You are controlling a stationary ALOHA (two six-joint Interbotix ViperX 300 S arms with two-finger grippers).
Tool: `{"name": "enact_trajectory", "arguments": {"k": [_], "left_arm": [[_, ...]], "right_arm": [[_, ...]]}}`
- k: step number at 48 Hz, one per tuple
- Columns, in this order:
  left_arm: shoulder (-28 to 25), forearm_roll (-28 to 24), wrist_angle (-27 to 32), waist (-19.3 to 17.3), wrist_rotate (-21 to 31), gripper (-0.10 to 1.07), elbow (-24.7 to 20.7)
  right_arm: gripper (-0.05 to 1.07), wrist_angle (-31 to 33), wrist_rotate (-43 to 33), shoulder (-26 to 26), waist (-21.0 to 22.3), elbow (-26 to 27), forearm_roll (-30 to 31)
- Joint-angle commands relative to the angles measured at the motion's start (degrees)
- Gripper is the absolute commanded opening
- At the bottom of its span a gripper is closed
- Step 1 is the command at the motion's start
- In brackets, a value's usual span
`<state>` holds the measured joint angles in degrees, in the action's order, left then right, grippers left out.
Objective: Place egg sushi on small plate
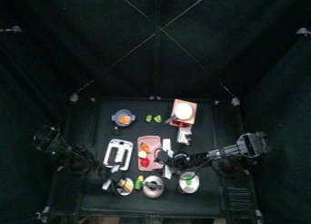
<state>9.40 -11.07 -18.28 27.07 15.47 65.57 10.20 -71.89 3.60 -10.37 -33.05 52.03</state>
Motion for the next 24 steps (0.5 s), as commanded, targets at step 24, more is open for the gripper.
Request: {"name": "enact_trajectory", "arguments": {"k": [24], "left_arm": [[-1.93, 5.1, -0.44, 0.79, -0.18, 0.8, -0.62]], "right_arm": [[0.87, -0.18, 0.09, 0.7, 0.35, 1.23, -0.18]]}}
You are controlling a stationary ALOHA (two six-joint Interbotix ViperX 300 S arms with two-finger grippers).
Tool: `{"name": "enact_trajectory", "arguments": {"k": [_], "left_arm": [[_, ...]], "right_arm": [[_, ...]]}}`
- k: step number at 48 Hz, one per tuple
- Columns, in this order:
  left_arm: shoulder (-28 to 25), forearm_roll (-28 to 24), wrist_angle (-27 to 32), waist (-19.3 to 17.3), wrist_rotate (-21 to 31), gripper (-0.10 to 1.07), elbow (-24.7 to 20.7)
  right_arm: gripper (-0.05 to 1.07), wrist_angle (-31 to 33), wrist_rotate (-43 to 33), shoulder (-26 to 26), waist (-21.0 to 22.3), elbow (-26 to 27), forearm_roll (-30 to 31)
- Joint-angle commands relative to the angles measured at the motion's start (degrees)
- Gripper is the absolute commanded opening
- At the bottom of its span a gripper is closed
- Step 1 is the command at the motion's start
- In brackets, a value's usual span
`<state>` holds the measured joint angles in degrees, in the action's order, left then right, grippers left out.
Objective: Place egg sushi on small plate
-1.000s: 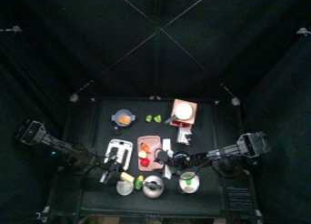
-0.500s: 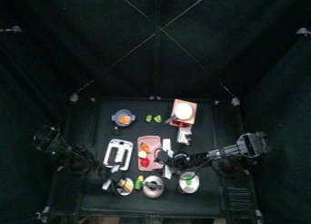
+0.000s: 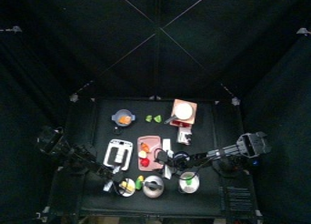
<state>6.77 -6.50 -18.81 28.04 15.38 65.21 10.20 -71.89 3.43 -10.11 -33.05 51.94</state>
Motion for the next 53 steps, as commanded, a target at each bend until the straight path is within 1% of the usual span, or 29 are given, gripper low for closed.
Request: {"name": "enact_trajectory", "arguments": {"k": [1, 7, 15, 20, 25, 34, 47, 53], "left_arm": [[0.7, 0.62, 0.09, -0.18, -0.09, 0.81, -0.26], [0.79, 0.53, 0.26, -0.18, -0.09, 0.89, -0.26], [1.49, 0.62, 0.26, -0.26, -0.18, 0.95, -0.44], [3.16, 0.53, 0.26, -0.97, -0.26, 0.96, -0.26], [5.89, 0.53, 0.44, -2.29, -0.35, 0.96, -0.09], [9.05, 0.44, 2.9, -4.04, -0.44, 0.95, 0.26], [9.76, 0.09, 3.43, -5.19, -0.62, 0.95, 0.0], [9.76, 0.35, 3.52, -6.68, -0.44, 0.95, -0.44]], "right_arm": [[0.87, -0.18, 0.09, 0.88, 0.18, 1.23, -0.09], [0.87, -0.18, 0.09, 0.7, 0.18, 1.32, 0.0], [0.87, -0.18, 0.09, 0.44, 0.18, 1.49, -0.09], [0.87, -0.09, 0.09, 0.44, 0.18, 1.41, -0.09], [0.87, -0.18, 0.09, 0.44, 0.18, 1.49, -0.09], [0.87, -0.18, 0.09, 0.44, 0.09, 1.49, 0.0], [0.87, -0.18, 0.0, 0.44, -0.09, 1.49, -0.44], [0.87, -0.18, -0.09, 0.44, -0.62, 1.58, -2.11]]}}
